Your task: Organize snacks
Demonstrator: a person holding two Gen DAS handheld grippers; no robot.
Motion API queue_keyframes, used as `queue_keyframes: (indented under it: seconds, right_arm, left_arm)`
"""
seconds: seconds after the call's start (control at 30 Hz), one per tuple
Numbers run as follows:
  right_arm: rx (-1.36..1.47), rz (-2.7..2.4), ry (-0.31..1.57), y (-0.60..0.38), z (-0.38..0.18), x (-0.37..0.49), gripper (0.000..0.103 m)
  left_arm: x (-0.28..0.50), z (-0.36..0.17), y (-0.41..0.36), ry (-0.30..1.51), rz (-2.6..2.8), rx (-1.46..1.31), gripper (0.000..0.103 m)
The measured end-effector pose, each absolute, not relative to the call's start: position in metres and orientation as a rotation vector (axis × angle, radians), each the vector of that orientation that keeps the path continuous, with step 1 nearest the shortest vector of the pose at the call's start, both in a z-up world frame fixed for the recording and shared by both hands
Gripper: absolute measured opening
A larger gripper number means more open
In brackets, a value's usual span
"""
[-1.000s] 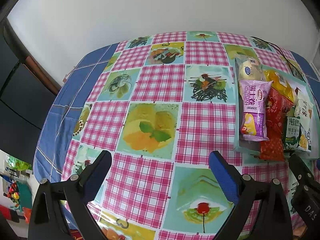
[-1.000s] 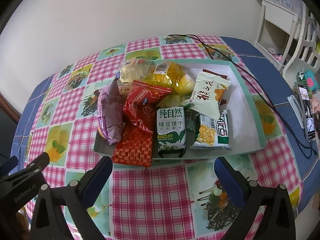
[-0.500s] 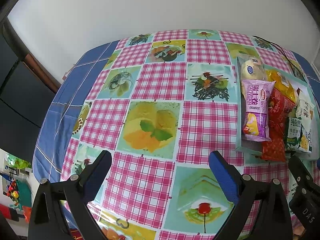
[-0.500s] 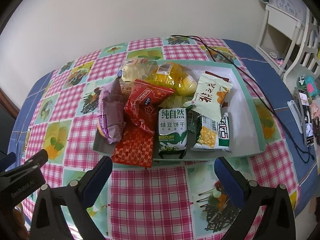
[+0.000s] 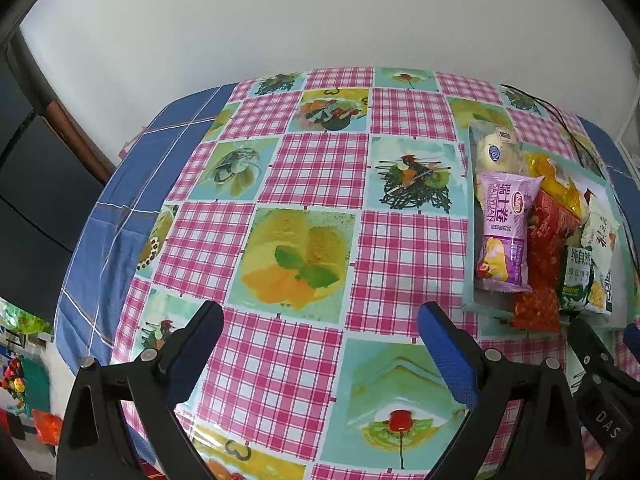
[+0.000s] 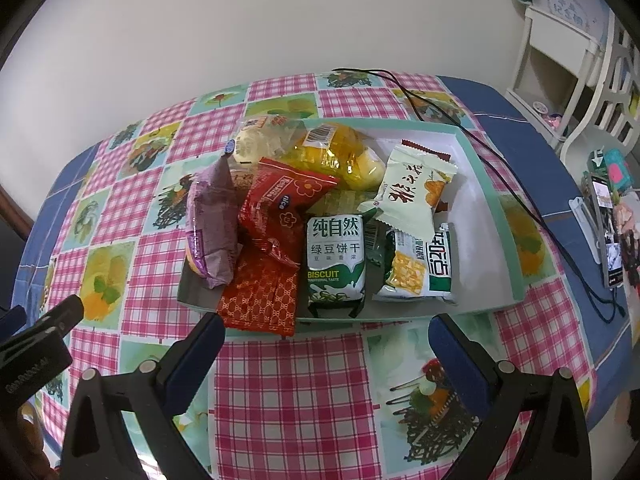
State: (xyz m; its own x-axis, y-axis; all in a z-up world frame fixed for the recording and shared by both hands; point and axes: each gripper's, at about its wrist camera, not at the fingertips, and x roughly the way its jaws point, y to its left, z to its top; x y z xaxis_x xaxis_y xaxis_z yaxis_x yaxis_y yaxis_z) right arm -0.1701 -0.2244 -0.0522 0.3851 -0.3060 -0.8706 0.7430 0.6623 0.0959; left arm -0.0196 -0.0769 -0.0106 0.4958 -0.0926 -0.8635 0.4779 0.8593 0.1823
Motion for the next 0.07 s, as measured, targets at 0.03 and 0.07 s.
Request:
queue_keyframes:
  seconds: [0.03,0.07]
  right_arm:
    - [0.527,-0.709,0.958,-0.2249,-0.0523,-0.1704,0.103]
    - [0.529,-0.711,0.959,-0.2248,-0.0526,-0.1703,0.103]
  left_arm:
    - [-0.0193,-0.0106,-0.0770,1.001,-0.357,0.431,0.098]
    - [-0.0192,-0.0112,-0.0773,1.005,-0.358,0.430,0.098]
